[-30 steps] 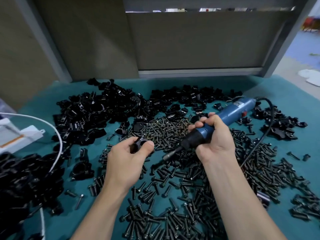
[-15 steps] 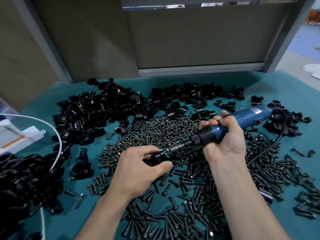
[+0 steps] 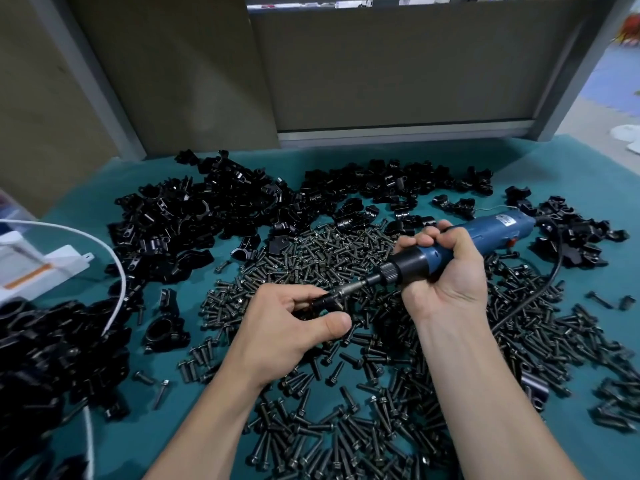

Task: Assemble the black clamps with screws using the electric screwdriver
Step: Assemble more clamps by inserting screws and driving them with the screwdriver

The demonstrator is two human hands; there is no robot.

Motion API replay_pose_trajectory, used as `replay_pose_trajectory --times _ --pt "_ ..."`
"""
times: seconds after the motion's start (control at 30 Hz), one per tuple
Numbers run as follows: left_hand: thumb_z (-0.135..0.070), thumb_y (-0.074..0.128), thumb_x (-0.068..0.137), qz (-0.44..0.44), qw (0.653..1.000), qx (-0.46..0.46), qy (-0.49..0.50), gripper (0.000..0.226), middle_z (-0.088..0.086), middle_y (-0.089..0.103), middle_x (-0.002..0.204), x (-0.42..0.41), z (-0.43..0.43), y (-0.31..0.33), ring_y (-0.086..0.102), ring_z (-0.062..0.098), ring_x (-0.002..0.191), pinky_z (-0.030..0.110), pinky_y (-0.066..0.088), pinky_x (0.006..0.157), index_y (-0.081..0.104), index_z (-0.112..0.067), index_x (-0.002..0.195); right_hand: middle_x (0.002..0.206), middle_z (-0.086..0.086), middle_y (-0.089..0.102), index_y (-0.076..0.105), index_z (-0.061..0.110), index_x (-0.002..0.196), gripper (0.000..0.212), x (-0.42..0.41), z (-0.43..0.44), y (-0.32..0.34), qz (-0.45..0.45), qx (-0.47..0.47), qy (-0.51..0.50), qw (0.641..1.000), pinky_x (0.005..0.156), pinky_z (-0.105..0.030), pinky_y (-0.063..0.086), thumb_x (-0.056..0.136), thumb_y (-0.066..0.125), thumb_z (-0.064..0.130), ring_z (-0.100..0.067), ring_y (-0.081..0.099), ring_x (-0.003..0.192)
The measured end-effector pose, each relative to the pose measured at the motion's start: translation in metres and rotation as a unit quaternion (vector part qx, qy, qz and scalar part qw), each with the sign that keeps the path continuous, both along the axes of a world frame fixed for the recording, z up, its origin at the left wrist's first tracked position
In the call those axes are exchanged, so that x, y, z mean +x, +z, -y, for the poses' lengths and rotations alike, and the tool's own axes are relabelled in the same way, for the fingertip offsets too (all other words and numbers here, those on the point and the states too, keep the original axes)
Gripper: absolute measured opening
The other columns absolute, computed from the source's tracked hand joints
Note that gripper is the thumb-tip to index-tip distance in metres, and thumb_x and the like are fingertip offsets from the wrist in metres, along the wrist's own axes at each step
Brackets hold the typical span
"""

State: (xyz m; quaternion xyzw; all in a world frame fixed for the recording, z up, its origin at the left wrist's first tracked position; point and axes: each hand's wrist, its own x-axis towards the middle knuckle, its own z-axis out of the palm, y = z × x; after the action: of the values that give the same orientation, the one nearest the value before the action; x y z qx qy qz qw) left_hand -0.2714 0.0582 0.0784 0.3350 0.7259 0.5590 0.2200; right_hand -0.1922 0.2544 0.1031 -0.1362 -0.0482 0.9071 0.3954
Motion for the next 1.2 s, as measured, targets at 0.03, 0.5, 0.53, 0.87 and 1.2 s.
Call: replay_pose_trajectory --times 0.03,0.5,0.53,0.87,1.2 --pt "-0.061 0.087 0.063 0.0 1.0 0.001 0.001 0.036 0.004 0.075 0.071 0.0005 0.0 0.0003 0.066 0.018 0.061 0.035 0.052 0.059 0.083 -0.032 0.084 0.069 0.001 0.053 0.053 0.014 0.091 0.022 0.0015 -0.0018 -0.0001 -0.003 -0.006 -0.004 1.0 0.062 -0.028 0.047 0.089 0.043 -0.005 -0.011 0.049 0.053" --pt "-0.057 0.088 0.065 -0.001 1.0 -0.009 -0.009 0.035 0.011 0.076 0.075 -0.0036 0.0001 -0.0012 0.069 0.044 0.075 0.055 0.057 0.065 0.084 -0.03 0.086 0.07 0.001 0.053 0.055 0.013 0.092 0.029 0.0048 -0.0009 0.0035 -0.014 0.013 0.01 1.0 0.059 -0.026 0.05 0.071 0.051 -0.007 -0.011 0.05 0.053" --pt "-0.056 0.088 0.065 0.002 1.0 -0.009 -0.011 0.034 0.011 0.076 0.075 -0.0036 0.0 -0.001 0.069 0.046 0.075 0.053 0.057 0.064 0.084 -0.03 0.086 0.07 0.001 0.053 0.055 0.013 0.092 0.028 0.0046 -0.0007 0.0034 -0.012 0.016 0.011 1.0 0.059 -0.026 0.05 0.074 0.049 -0.007 -0.011 0.05 0.053" --pt "-0.058 0.088 0.06 0.023 0.999 -0.028 -0.002 0.041 0.02 0.075 0.077 -0.0042 -0.0014 -0.0006 0.068 0.054 0.075 0.069 0.056 0.069 0.084 -0.025 0.083 0.071 -0.001 0.054 0.052 0.015 0.093 0.026 0.0024 0.0011 0.0024 -0.011 0.029 0.009 0.999 0.066 -0.03 0.047 0.084 0.044 -0.009 -0.012 0.051 0.055" --pt "-0.062 0.086 0.062 -0.007 0.999 -0.032 0.0 0.039 0.016 0.076 0.075 -0.0015 0.001 -0.0002 0.068 0.05 0.075 0.067 0.057 0.07 0.083 -0.027 0.081 0.068 -0.001 0.054 0.049 0.015 0.089 0.023 0.0017 0.0016 0.0002 -0.001 0.02 0.018 1.0 0.065 -0.03 0.047 0.091 0.041 -0.007 -0.012 0.05 0.054"
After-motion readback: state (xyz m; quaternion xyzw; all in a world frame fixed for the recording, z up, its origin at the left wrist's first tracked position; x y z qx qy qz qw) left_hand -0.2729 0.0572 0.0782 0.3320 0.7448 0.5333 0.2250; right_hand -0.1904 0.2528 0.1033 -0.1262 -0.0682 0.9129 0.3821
